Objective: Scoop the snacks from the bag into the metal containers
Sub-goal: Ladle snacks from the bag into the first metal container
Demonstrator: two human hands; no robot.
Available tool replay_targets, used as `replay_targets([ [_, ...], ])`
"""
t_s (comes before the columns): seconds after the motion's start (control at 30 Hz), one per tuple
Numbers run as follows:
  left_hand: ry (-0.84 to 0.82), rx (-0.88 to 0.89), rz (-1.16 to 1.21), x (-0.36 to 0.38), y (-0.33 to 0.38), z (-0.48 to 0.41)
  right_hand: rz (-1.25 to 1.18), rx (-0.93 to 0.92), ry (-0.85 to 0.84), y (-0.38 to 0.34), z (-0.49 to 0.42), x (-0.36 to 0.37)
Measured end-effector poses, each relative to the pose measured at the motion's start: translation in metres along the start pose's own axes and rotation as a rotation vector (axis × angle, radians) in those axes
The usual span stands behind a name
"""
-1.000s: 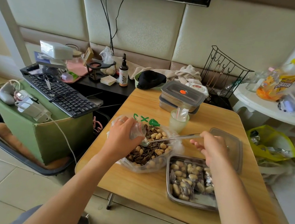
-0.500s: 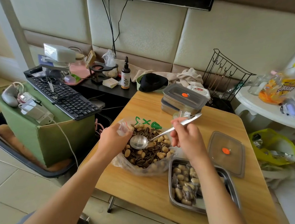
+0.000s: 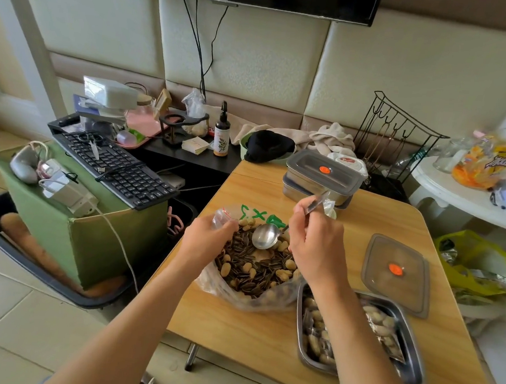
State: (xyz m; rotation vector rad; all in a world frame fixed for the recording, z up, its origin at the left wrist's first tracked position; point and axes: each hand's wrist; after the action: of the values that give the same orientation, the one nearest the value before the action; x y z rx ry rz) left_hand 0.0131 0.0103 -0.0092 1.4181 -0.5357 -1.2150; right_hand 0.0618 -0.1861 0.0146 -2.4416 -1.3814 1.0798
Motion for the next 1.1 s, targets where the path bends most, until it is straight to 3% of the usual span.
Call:
replay_targets([
  [0.17,0.019,0.072,0.045,0.001,0.002,0.000,0.058,-0.017,0.001,-0.005,-0.002,0.004],
  [0.5,-0.097,0.155,0.115,0.003,0.008,0.000,0.006,-0.003,-0.043,-0.011,0.002,0.004],
  [0.7,-0.084,0.085,0.197,0.003,0.005,-0.003,-0.072,0.056,-0.049,-0.005,0.007,0.004],
  [0.83,-0.125,0.131,0.215,0.003,0.008,0.001,-0.131,0.105,-0.019,-0.008,0.009,-0.002],
  [0.97,-0.118,0.148,0.155,0.003,0.007,0.002,-0.167,0.306,0.015,-0.006,0.011,-0.006],
  [1.1,-0.028,0.186,-0.171,0.005,-0.002,-0.003,-0.410,0.744,0.009,0.002,0.011,-0.009],
])
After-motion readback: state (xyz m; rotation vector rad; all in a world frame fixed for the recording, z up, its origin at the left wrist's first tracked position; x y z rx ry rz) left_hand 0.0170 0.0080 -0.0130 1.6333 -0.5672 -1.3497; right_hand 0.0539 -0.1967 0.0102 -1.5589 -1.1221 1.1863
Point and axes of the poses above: each hand's wrist, its own z-axis away from the middle knuckle, its own x-axis out of the palm, y = z × x, and after that the axes turned 3 degrees about -x, right-handed
